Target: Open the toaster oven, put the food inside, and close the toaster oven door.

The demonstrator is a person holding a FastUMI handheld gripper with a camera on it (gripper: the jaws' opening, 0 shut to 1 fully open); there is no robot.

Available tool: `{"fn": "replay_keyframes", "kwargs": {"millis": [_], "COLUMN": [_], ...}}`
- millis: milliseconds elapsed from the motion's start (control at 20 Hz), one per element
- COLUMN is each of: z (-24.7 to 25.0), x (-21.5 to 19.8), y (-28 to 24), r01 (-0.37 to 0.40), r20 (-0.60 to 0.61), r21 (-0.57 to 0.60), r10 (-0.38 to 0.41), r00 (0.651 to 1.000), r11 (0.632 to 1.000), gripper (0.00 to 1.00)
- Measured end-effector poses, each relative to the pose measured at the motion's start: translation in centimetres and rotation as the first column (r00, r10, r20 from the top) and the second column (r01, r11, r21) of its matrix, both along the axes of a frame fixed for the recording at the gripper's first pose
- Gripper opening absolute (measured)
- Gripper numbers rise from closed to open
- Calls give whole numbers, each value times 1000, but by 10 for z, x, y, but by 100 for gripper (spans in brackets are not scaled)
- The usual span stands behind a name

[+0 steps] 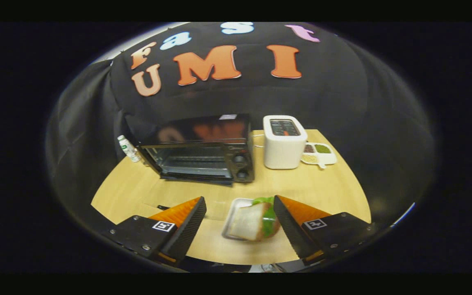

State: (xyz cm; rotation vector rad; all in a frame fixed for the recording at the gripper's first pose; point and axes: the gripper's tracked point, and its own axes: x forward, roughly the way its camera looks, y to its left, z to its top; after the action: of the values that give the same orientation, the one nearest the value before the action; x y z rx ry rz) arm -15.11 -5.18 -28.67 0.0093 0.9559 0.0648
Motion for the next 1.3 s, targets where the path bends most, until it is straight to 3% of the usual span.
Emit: {"fn": "replay_keyframes", "kwargs": {"millis": [200, 300, 400, 600, 750, 850, 950, 1100, 1300], "z": [-41, -65, -75, -114, -125, -123, -121, -115, -99], "x": [-8, -22, -20, -28, -34, -34, -35, -38, -39], "y": [-34, -33, -16, -11, -2, 2, 0, -10, -17], "r01": [56, 77, 96, 93, 117, 136, 138, 105, 119], "r20": [-78, -182, -208, -298, -345, -355, -364, -356, -340], "r21": [-20, 39, 148, 158, 191, 202, 188, 129, 66], "r10": [-57, -69, -64, -42, -45, -57, -61, -53, -89], "r00": [995, 981, 976, 954, 938, 933, 930, 933, 936], "r11": [998, 996, 984, 983, 975, 970, 973, 986, 991], "gripper": [99, 99, 99, 96, 78, 55, 41, 39, 36]}}
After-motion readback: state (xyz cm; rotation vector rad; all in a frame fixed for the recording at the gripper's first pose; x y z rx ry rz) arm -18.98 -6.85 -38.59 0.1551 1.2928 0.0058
